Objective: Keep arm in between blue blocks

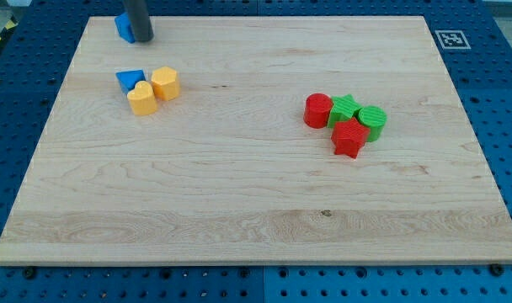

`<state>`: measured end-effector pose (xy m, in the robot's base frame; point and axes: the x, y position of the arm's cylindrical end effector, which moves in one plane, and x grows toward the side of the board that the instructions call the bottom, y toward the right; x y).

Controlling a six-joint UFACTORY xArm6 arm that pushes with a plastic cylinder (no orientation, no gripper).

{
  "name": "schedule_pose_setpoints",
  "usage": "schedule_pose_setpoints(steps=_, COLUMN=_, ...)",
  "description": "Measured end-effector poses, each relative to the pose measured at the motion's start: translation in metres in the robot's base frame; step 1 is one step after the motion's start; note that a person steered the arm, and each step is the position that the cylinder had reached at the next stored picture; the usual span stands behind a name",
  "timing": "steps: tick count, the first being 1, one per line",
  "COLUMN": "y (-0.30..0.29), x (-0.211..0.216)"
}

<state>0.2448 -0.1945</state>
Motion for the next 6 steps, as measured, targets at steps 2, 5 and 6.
schedule_pose_setpoints(steps=2, y=0.000, x=0.001)
schedule_pose_setpoints(steps=5, y=-0.023, x=0.048)
schedule_pose_setpoints(steps=6, y=-0.025, x=0.048)
